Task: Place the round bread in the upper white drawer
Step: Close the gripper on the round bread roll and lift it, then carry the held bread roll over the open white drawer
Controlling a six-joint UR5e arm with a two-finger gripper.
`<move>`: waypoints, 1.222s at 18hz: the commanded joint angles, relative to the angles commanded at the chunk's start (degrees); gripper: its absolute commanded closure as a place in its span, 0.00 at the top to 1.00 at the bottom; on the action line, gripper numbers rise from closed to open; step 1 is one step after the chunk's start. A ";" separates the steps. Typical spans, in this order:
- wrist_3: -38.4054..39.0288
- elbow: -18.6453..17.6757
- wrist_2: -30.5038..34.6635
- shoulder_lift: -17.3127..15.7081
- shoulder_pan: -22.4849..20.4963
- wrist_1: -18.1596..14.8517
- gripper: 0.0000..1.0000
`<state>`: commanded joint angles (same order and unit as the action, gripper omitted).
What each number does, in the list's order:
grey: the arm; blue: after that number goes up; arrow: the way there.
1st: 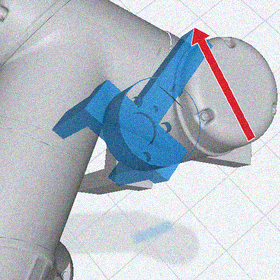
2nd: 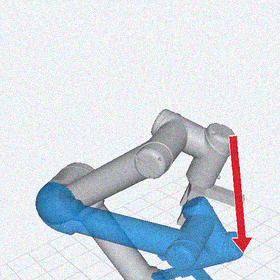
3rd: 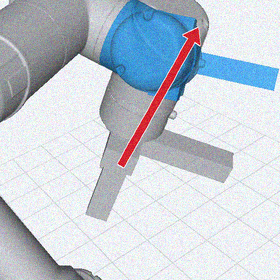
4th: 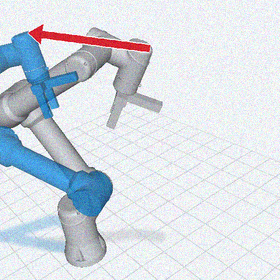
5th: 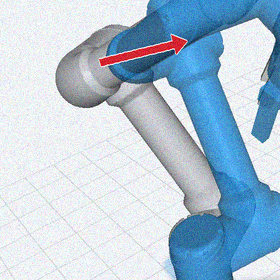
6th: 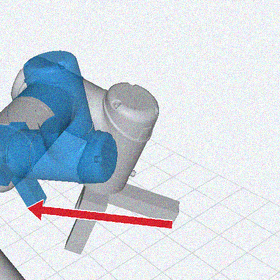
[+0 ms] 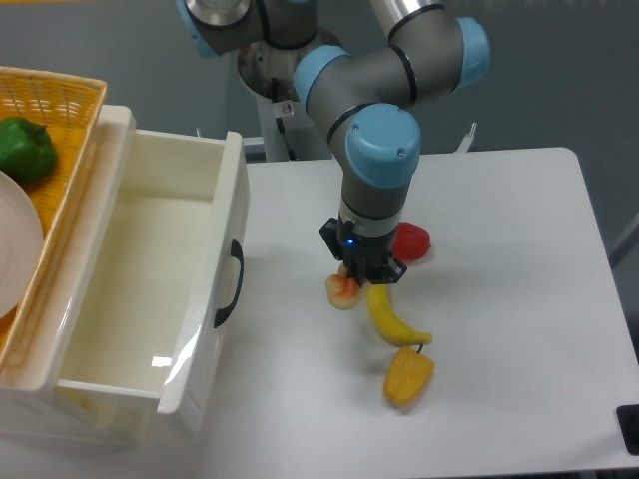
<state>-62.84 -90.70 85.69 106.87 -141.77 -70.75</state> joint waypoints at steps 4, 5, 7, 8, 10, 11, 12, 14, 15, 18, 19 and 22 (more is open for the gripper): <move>0.17 0.09 0.09 -0.09 0.09 0.00 0.07; 0.35 0.09 0.09 -0.09 0.17 0.00 0.07; 0.70 0.09 0.00 -0.09 0.18 -0.09 0.10; 0.79 0.09 0.00 -0.09 0.26 -0.09 0.11; 1.14 0.09 0.00 -0.09 0.18 -0.35 0.11; 1.23 0.09 0.00 -0.17 0.18 -0.87 0.11; 1.40 0.09 0.00 -0.26 0.26 -1.05 0.11; 2.45 0.09 -0.35 -1.48 0.53 -1.93 0.11; 3.42 0.26 -1.22 -2.62 0.44 -2.46 0.10; 5.09 3.33 -5.17 -3.08 0.53 -6.57 0.10; 5.45 4.38 -6.06 -3.25 0.61 -7.98 0.10; 7.46 4.92 -7.64 -3.87 0.79 -8.53 0.10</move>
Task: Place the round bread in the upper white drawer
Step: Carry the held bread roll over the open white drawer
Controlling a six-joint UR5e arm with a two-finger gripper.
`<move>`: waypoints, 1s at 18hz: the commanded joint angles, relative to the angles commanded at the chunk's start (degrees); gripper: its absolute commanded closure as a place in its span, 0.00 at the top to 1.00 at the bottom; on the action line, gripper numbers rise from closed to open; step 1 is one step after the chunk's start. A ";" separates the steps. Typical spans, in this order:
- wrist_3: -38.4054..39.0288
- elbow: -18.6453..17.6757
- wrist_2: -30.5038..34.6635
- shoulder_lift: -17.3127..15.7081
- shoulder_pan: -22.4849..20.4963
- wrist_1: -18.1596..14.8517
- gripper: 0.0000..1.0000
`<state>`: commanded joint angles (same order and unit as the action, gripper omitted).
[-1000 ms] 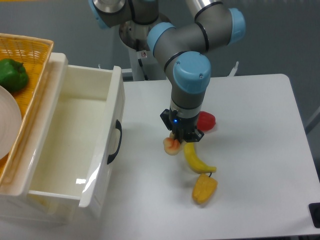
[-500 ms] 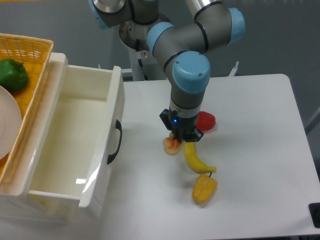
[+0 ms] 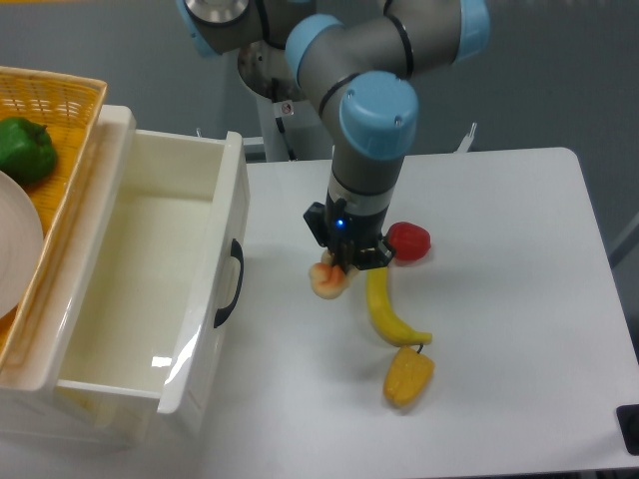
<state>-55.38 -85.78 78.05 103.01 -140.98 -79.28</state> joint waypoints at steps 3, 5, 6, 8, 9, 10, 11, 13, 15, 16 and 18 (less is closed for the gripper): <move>1.94 0.00 -0.35 -0.17 0.26 -0.09 0.10; 4.21 0.00 -2.45 -0.96 0.44 -0.09 0.10; 5.88 0.00 -3.77 -1.14 0.53 0.00 0.10; 8.09 0.00 -4.31 -1.23 0.88 0.00 0.10; 8.35 0.00 -4.31 -1.32 0.97 -0.17 0.10; 8.71 -0.09 -4.48 -1.32 1.14 -0.18 0.10; 9.75 0.00 -5.09 -1.41 1.58 -0.18 0.10; 11.69 0.09 -5.63 -1.41 2.02 0.00 0.10; 12.05 0.88 -5.80 -1.41 2.02 -0.09 0.10; 12.57 1.31 -6.24 -1.32 1.94 0.00 0.10; 13.98 2.19 -6.50 -1.23 1.85 0.09 0.10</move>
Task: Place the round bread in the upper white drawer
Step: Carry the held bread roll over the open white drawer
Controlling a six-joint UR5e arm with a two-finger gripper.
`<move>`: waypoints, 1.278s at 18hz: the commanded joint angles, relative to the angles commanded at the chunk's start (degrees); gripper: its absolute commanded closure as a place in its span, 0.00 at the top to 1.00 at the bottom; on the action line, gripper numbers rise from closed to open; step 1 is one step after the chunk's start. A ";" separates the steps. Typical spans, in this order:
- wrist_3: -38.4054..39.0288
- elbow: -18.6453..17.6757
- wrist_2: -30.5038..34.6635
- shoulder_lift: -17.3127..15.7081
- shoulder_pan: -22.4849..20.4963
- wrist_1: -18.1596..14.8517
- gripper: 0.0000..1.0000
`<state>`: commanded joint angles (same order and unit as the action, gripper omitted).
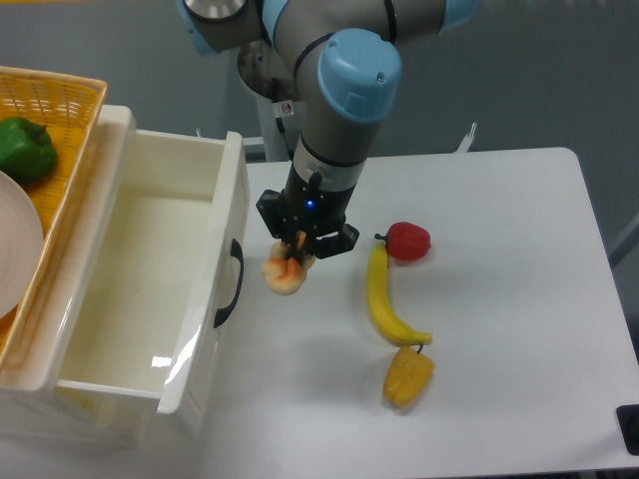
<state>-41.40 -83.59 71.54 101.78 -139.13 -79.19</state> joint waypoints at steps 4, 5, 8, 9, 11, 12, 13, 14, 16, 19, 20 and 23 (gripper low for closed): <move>1.14 0.97 -0.70 -0.09 -0.61 0.00 0.10; 1.67 0.97 -0.88 -0.44 -0.62 0.09 0.10; 4.66 0.80 -0.62 -3.33 -0.53 0.09 0.10; 5.01 0.71 -0.62 -3.77 -0.62 0.09 0.10; 7.81 0.62 -0.97 -4.83 -0.44 -0.09 0.10; 9.48 0.62 -1.49 -5.09 -0.35 -0.35 0.10; 10.72 0.53 -1.67 -5.44 -0.18 -0.61 0.10; 11.16 0.44 -1.76 -6.14 -0.09 -1.14 0.10; 11.25 0.36 -2.20 -7.11 -0.09 -2.19 0.11; 13.53 0.27 -2.20 -9.48 0.17 -5.44 0.11; 14.93 0.18 -2.20 -10.01 0.26 -6.32 0.11; 16.35 0.18 -2.02 -11.16 0.96 -7.81 0.11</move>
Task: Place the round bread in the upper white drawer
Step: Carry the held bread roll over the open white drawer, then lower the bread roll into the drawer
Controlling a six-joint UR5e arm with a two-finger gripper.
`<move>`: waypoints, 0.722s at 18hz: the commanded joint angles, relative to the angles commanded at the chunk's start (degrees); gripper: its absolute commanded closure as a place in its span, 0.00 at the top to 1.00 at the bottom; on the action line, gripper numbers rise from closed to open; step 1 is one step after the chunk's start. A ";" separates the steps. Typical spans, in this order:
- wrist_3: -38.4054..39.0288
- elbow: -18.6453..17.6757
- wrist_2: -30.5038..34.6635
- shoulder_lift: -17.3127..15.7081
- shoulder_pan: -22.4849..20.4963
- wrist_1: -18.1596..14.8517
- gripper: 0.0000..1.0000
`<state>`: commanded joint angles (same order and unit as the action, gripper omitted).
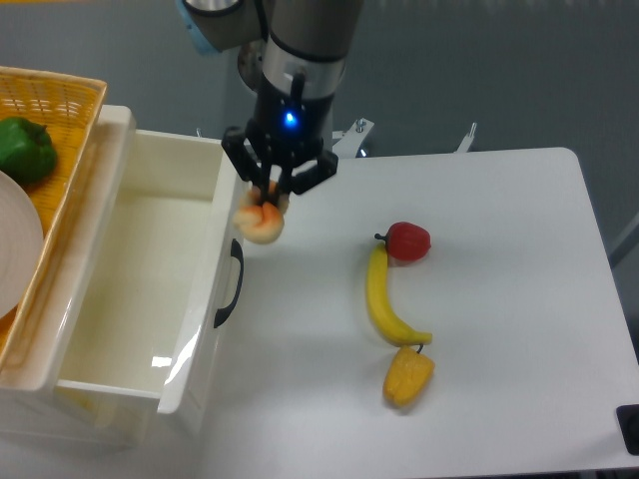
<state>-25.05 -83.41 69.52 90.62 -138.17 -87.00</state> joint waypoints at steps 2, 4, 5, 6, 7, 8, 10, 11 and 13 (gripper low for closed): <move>0.61 -0.35 -0.44 -0.36 0.35 -1.23 0.11; 2.02 -0.96 -1.66 -0.36 1.67 -0.98 0.11; 2.20 -1.23 -1.84 -0.36 1.93 -0.71 0.11; 2.20 -1.23 -1.84 -0.27 2.20 -0.71 0.11; 2.20 -1.23 -1.84 -0.18 2.55 -0.71 0.11; 2.20 -1.32 -1.84 -0.01 3.16 -0.71 0.11; 2.20 -1.32 -1.84 0.26 3.96 -0.71 0.11; 2.11 -1.58 -1.84 0.34 3.96 -0.62 0.11; 2.11 -2.11 -1.76 0.43 4.05 -0.54 0.11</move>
<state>-22.94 -85.51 67.76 91.05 -134.12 -87.54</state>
